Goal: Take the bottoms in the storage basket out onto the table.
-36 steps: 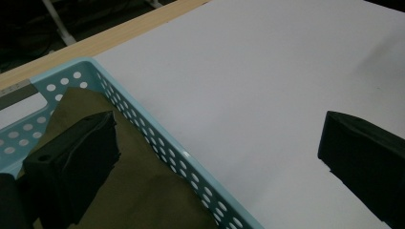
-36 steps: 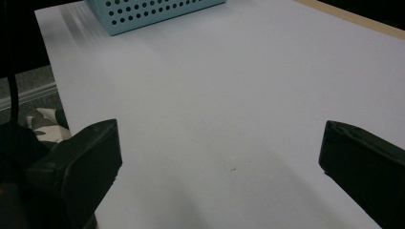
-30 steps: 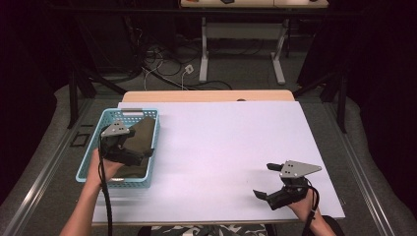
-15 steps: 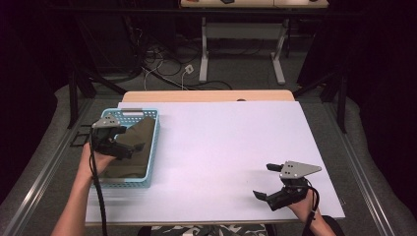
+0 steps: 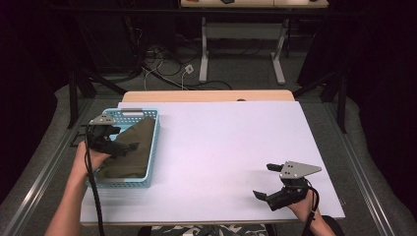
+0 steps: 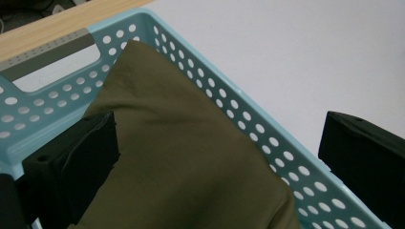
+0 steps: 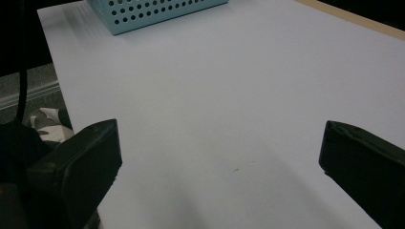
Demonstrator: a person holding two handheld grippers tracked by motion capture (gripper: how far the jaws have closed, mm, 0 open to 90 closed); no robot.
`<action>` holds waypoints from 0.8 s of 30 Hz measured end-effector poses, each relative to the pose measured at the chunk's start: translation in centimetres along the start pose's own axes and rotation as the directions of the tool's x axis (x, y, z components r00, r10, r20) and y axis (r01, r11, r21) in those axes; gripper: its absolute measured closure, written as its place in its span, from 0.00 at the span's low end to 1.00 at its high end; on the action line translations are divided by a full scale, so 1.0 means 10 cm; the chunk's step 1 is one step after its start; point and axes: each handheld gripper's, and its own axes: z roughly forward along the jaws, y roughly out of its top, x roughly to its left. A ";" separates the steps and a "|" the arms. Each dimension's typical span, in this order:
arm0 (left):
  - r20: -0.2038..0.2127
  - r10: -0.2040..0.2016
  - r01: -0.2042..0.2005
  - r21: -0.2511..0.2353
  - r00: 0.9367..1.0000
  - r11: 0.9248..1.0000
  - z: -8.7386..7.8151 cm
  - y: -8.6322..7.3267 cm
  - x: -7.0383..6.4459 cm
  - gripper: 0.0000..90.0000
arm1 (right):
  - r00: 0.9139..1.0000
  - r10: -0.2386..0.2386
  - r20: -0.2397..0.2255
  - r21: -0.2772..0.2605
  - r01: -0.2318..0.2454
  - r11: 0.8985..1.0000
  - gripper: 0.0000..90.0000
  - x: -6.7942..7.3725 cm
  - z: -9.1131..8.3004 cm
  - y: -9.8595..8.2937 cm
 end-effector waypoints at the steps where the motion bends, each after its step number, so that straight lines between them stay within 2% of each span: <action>1: -0.001 0.001 -0.001 0.007 1.000 1.000 0.00 0.00 0.01 0.00 | 1.000 -0.003 -0.002 0.001 0.003 1.000 0.00 0.00 0.01 0.00; 10: -0.029 -0.010 0.013 0.089 1.000 0.996 0.06 -0.01 0.16 0.00 | 1.000 -0.002 0.001 0.003 0.002 1.000 0.00 0.00 0.01 0.00; 14: -0.023 -0.029 0.031 0.112 0.999 0.993 0.10 -0.03 0.23 0.00 | 1.000 0.000 -0.002 0.004 0.000 1.000 0.00 -0.01 0.01 -0.01; 22: -0.027 -0.037 0.042 0.170 0.999 0.985 0.21 -0.05 0.31 0.00 | 1.000 -0.001 -0.002 0.009 0.001 1.000 0.00 0.00 0.02 -0.01; 24: -0.028 -0.035 0.040 0.193 0.999 0.980 0.24 -0.06 0.33 0.00 | 1.000 0.003 -0.002 0.011 -0.003 1.000 0.00 0.00 0.02 -0.01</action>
